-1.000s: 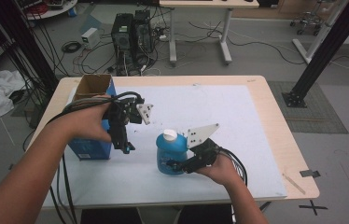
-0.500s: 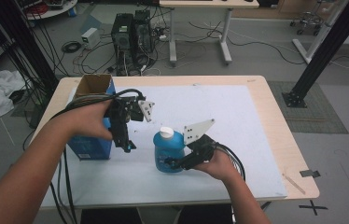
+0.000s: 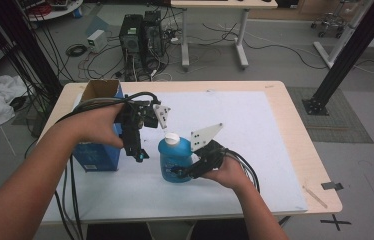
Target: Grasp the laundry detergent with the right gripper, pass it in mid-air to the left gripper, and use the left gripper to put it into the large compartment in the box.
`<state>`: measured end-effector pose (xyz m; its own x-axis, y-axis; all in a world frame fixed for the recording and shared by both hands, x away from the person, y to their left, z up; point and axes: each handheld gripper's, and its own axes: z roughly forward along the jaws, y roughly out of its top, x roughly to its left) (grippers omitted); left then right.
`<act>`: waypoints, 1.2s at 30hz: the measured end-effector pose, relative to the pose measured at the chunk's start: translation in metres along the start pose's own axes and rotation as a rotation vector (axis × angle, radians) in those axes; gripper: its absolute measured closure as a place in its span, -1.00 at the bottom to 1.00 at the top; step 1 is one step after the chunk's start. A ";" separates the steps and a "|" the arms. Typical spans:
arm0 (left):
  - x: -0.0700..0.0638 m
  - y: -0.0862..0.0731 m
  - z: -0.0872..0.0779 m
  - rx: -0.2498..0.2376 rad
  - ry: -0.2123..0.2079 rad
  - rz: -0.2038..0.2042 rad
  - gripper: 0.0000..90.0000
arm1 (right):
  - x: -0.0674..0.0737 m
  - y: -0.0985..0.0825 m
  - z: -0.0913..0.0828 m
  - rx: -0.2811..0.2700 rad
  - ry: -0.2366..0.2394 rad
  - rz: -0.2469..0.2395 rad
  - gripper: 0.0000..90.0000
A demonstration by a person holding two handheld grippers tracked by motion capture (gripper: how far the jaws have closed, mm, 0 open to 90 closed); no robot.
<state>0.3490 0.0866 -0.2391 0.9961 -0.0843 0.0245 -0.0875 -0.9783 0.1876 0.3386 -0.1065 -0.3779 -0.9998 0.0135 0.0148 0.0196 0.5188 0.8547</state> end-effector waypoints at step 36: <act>-0.007 0.039 0.016 0.097 -0.035 0.017 -0.76 | 0.002 0.020 0.023 0.000 0.025 -0.008 0.03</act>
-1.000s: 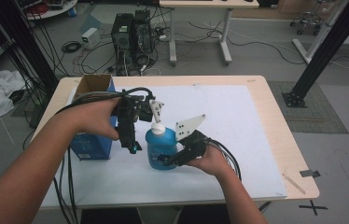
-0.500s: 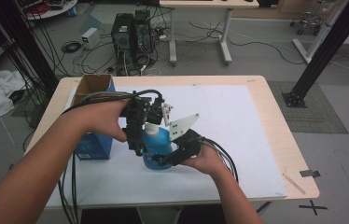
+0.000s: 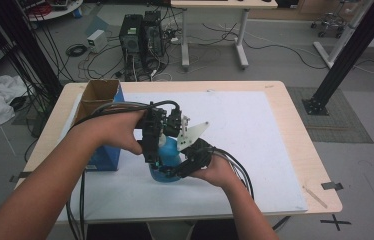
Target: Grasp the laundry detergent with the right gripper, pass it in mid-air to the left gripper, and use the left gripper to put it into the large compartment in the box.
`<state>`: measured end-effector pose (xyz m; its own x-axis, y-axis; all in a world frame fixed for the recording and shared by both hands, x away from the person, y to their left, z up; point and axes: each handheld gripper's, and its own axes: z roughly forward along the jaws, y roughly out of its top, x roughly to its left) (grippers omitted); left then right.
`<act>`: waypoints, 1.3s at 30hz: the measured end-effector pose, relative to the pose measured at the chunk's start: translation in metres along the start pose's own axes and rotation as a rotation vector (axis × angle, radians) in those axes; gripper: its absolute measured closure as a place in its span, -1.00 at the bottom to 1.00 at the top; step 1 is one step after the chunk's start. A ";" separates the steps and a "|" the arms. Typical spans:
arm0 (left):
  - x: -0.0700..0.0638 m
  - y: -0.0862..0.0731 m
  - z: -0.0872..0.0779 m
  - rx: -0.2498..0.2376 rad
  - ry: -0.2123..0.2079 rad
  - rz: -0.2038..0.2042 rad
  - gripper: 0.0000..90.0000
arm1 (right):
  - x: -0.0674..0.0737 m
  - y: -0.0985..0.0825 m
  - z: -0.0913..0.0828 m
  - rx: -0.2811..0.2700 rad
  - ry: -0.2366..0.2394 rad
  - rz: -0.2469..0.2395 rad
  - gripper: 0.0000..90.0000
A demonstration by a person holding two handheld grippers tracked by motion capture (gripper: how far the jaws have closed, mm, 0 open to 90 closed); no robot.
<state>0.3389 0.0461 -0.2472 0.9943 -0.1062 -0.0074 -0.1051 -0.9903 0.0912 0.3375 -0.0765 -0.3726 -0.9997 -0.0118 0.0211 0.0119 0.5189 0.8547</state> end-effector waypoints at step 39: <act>-0.004 0.004 0.008 0.035 0.011 0.000 -0.33 | 0.002 0.002 0.005 -0.003 0.013 0.003 0.04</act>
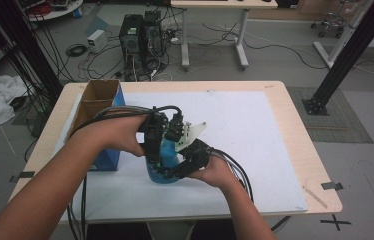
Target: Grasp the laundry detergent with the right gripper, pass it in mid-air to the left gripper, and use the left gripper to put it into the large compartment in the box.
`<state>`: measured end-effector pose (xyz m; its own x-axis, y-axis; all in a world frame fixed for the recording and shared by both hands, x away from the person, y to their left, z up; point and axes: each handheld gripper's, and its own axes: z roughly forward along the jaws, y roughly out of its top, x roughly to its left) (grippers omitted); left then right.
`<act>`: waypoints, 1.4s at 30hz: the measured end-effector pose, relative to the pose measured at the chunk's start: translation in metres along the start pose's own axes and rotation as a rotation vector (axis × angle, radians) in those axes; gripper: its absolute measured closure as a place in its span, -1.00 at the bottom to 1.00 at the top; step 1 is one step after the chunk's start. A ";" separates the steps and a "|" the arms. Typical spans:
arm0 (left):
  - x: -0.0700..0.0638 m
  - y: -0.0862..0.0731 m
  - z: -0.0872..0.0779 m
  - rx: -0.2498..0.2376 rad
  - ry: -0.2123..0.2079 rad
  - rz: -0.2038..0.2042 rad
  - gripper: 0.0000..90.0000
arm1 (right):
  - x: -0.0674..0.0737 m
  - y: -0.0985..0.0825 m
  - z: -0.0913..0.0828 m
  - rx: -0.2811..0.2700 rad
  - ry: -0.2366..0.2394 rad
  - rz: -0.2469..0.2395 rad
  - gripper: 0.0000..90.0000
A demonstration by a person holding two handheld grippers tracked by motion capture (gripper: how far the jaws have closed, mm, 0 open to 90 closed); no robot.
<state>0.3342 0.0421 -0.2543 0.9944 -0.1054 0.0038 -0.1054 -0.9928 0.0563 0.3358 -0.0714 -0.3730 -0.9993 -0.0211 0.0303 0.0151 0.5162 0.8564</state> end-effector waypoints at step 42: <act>-0.004 0.004 -0.001 0.039 0.012 -0.035 -0.17 | 0.001 0.001 0.001 -0.002 0.013 0.003 0.03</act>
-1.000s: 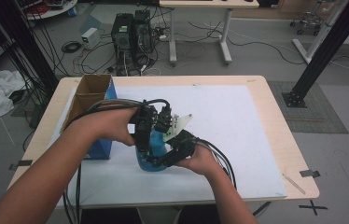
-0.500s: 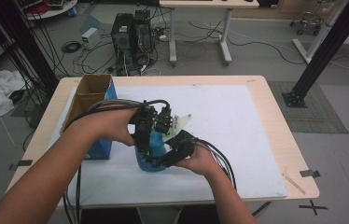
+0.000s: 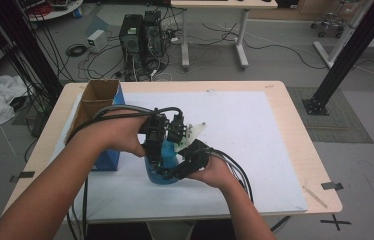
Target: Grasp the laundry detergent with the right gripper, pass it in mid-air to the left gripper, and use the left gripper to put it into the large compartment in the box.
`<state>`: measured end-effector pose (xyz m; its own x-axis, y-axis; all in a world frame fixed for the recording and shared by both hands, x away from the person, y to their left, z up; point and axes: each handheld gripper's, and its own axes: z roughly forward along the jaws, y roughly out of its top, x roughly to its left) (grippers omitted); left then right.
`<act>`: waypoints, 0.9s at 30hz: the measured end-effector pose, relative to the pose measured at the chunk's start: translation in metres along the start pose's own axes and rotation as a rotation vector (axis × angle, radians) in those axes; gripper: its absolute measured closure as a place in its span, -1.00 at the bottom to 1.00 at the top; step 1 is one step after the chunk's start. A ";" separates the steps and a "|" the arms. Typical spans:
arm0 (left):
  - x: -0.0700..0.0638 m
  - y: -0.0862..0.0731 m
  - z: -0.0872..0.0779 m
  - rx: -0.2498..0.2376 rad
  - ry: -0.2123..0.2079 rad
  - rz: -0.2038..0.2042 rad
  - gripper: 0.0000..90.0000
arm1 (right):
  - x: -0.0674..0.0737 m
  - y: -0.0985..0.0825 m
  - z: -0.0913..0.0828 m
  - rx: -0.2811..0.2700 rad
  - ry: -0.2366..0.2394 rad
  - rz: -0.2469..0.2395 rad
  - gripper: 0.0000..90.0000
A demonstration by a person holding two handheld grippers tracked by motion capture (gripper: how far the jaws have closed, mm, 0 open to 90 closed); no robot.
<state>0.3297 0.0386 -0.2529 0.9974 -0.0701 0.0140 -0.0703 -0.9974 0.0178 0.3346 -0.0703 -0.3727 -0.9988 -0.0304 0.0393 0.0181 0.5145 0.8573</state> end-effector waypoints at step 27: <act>0.009 -0.010 -0.014 0.009 -0.012 -0.063 -0.17 | -0.004 -0.003 -0.036 0.012 -0.067 0.074 -0.40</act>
<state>0.3390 0.0478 -0.2385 1.0000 -0.0068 0.0014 -0.0069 -0.9999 0.0089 0.3406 -0.1025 -0.3566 -0.9956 0.0650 0.0672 0.0913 0.5236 0.8471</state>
